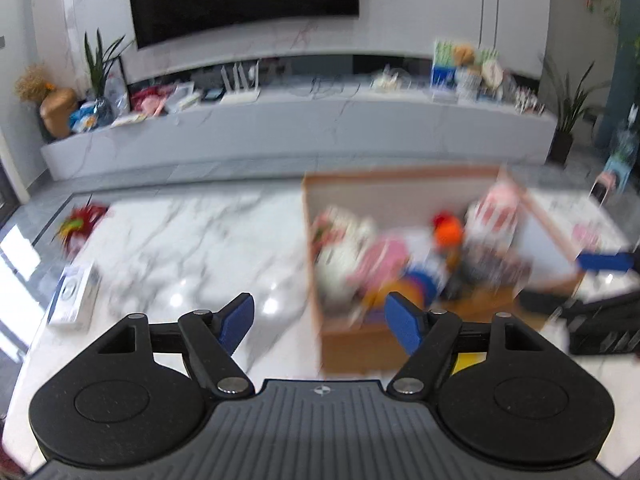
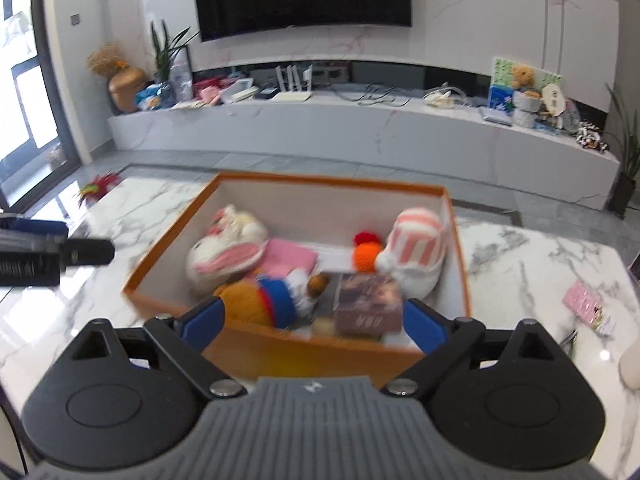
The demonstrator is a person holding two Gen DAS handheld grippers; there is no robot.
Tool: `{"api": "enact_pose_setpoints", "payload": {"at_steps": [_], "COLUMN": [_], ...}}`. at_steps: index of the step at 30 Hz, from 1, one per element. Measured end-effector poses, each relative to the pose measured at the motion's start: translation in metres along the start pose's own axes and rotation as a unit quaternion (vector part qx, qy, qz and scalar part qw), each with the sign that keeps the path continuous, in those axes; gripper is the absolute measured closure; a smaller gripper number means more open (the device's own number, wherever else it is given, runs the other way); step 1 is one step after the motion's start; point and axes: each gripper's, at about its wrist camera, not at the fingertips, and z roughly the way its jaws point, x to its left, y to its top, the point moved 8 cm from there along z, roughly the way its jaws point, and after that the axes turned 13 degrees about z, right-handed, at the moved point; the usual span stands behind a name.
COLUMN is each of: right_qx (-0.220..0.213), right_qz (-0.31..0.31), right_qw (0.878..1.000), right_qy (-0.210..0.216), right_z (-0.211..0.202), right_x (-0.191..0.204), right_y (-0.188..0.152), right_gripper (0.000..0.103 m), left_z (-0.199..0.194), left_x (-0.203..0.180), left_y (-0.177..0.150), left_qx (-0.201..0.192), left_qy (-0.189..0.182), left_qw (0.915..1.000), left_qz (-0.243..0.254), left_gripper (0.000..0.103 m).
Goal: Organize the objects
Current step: 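Withdraw both tools from the box toward the lotion tube and tape measure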
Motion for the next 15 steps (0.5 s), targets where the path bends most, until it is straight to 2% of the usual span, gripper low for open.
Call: {"api": "enact_pose_setpoints", "payload": {"at_steps": [3,5,7,9,10,12,15], "right_qx": [0.024,0.037,0.050,0.057,0.059,0.061,0.063], "right_qz": [-0.019,-0.034,-0.039,-0.037,-0.036,-0.041,-0.038], "right_qw": [1.000,0.999,0.998,0.998,0.998,0.997,0.997], "right_qy": [-0.007,-0.012,-0.009,-0.002,0.000,0.003,0.002], "right_z": [0.004,0.008,0.012,0.014,0.014,0.015,0.019], "right_x": [0.001,0.005,0.007,0.008,0.008,0.010,0.010], "right_y": [-0.023,-0.037,-0.047,-0.054,-0.056,-0.058,-0.057], "right_gripper": [0.007,0.007,0.007,0.007,0.007,0.007,0.007], "left_z": [0.018,0.034,0.050,0.064,0.070,0.082,0.096], "left_x": [0.002,0.000,-0.008,-0.019,-0.023,-0.026,-0.026], "left_y": [-0.038,-0.054,-0.062,-0.067,-0.070,-0.078,-0.081], "left_qx": [0.040,0.049,0.052,0.044,0.047,0.058,0.055], "left_qy": [-0.020,-0.042,-0.054,-0.054,-0.063,-0.091,-0.101], "left_qw": [0.9990,0.9978,0.9942,0.9836,0.9783,0.9742,0.9743], "left_qz": [0.002,0.017,0.077,0.167,0.192,0.198,0.194], "left_gripper": [0.017,0.017,0.017,0.017,0.017,0.017,0.017]}}
